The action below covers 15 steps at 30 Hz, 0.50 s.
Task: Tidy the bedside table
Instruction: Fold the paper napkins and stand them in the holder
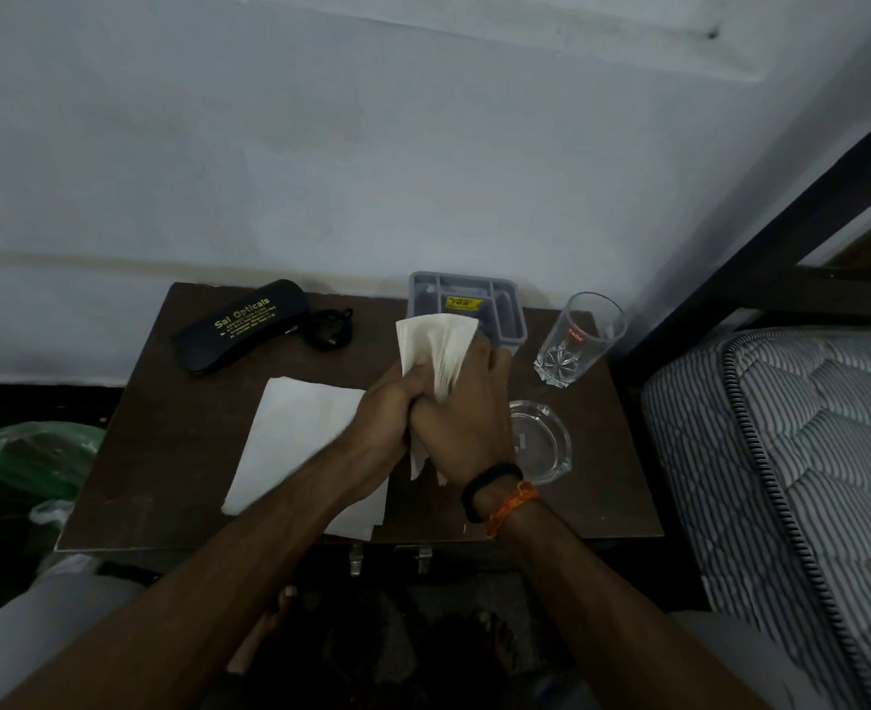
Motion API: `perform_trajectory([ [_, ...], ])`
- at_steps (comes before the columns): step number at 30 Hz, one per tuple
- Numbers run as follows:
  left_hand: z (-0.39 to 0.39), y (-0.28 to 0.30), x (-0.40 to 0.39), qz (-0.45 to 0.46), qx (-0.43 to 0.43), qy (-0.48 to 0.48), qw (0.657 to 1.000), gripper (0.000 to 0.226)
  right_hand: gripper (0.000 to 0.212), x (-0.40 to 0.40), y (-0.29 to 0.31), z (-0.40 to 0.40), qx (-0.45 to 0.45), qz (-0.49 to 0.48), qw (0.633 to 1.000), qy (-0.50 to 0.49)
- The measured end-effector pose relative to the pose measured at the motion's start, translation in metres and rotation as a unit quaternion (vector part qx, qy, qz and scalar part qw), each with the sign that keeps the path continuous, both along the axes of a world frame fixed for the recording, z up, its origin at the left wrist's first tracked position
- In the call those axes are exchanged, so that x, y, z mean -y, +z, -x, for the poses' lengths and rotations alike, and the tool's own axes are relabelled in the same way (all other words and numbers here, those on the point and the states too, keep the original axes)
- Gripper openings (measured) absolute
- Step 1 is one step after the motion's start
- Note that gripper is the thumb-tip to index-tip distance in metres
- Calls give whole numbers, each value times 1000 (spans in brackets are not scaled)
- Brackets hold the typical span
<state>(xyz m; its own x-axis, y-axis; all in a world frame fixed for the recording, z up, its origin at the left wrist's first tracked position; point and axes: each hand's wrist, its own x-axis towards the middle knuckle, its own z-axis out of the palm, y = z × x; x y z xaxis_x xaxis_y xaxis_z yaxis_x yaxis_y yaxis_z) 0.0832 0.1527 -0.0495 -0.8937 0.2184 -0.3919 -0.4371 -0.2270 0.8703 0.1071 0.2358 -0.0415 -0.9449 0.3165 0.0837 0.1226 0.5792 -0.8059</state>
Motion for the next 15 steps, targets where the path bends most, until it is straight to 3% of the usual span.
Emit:
perform_trajectory([
  [4,2,7,8,-68,-10,-13,998,28,75,-1,5,-2,-32,64,997,42],
  [11,4,11,10,-162,23,-1,987,32,46,-2,0,-2,-77,73,993,45],
  [15,3,13,10,-169,43,-15,985,43,29,-2,1,1,-77,54,994,62],
])
